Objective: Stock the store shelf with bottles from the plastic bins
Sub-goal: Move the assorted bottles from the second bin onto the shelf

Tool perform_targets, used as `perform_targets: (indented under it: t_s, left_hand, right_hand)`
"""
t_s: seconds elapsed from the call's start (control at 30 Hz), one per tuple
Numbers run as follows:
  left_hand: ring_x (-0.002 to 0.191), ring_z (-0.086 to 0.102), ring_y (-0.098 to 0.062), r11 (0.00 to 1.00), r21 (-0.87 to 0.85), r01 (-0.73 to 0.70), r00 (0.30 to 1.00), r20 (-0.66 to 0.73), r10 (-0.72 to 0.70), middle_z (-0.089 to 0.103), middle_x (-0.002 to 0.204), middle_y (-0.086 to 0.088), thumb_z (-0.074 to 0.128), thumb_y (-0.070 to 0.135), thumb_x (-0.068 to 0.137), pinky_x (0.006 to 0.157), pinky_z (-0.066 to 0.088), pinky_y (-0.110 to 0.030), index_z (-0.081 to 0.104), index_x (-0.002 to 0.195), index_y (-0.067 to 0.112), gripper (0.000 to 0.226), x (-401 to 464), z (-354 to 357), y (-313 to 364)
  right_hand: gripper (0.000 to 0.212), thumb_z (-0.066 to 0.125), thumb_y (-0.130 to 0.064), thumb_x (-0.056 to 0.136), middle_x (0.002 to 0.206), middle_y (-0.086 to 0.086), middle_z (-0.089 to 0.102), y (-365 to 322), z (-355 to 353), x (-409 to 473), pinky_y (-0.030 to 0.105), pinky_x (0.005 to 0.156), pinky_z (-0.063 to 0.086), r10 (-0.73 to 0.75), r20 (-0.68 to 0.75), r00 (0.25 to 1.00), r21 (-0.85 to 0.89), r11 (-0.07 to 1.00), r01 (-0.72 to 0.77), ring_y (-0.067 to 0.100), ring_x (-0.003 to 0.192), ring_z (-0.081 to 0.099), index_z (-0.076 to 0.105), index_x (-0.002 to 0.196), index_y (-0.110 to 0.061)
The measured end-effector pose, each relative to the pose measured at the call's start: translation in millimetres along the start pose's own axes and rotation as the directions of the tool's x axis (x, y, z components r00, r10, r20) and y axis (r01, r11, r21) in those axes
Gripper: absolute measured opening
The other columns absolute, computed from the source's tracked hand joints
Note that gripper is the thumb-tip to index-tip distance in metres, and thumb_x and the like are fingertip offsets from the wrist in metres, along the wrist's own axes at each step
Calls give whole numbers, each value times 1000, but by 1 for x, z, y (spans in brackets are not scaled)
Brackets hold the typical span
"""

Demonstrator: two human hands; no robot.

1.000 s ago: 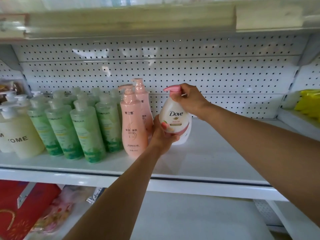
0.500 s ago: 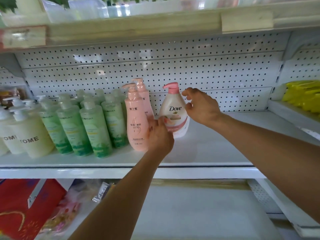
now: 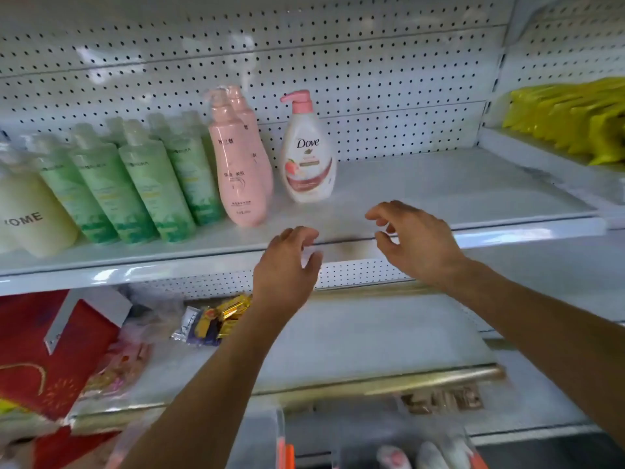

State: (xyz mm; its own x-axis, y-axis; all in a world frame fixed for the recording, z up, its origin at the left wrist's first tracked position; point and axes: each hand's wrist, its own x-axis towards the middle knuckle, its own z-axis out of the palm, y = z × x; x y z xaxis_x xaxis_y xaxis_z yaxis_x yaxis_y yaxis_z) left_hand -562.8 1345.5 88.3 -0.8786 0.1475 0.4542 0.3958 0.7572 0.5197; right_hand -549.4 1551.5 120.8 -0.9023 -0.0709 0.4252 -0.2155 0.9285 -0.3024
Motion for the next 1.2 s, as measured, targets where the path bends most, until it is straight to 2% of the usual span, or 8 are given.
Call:
perform_targets:
  t_s: [0.2,0.43,0.63,0.73,0.83,0.93,1.1,1.2]
  left_hand:
    - [94,58,-3,998,-4,63,993,103,-62,62,109,16,61,30,91,77,49,-26,60,116,29,25,-59,35,4]
    - [90,60,1,967,1,255,926,286,-245,63,105,20,60,33,91,78,50,-24,59,112,34,20,-112,104,-11]
    - [95,64,-9,912,2,411,804,471,-363,69,103,9,61,23,89,85,49,-24,65,107,24,19,-179,188,-48]
    - [88,66,-8,873,22,488,717,560,-415,67,96,11,64,22,88,79,48,-18,66,107,22,19,-209,234,-71]
    - [89,65,-10,839,38,543,616,661,-429,68,99,6,64,24,89,85,52,-26,64,108,19,19,-233,282,-91]
    - [93,63,-8,840,89,536,536,733,-419,67,105,6,63,26,91,89,51,-27,62,114,20,23,-250,330,-111]
    - [99,60,-12,869,174,464,488,768,-415,66,107,6,59,23,91,77,37,-18,63,112,18,22,-267,409,-146]
    - [108,60,-18,878,230,419,446,790,-420,65,118,1,55,28,93,87,43,-26,62,115,19,25,-276,449,-166]
  right_hand:
    - [29,56,-20,90,108,-12,63,32,33,-70,29,74,47,25,111,994,22,999,-27,11,98,62,59,117,-29]
    - [27,51,-27,95,111,-16,61,75,91,-123,27,79,46,107,386,916,31,991,-128,6,97,60,56,120,-34]
    - [28,49,-22,92,118,-12,63,121,172,-178,29,82,47,185,575,797,10,972,-233,15,106,60,58,117,-31]
    - [30,47,-22,93,122,-7,63,148,221,-213,30,84,47,219,643,734,-32,965,-260,18,112,59,58,121,-27]
    - [25,51,-27,93,116,-7,66,174,269,-245,30,83,48,244,707,664,-17,944,-329,16,106,61,60,117,-25]
    - [21,53,-26,93,109,-6,67,196,315,-273,23,72,40,261,736,625,-41,938,-343,15,99,63,62,113,-26]
    - [32,56,-16,90,120,1,63,224,391,-305,24,81,43,248,776,580,-67,947,-316,19,109,60,57,122,-19]
    - [40,57,-12,91,124,7,57,231,432,-314,33,89,49,238,801,549,-98,957,-273,24,113,57,51,130,-13]
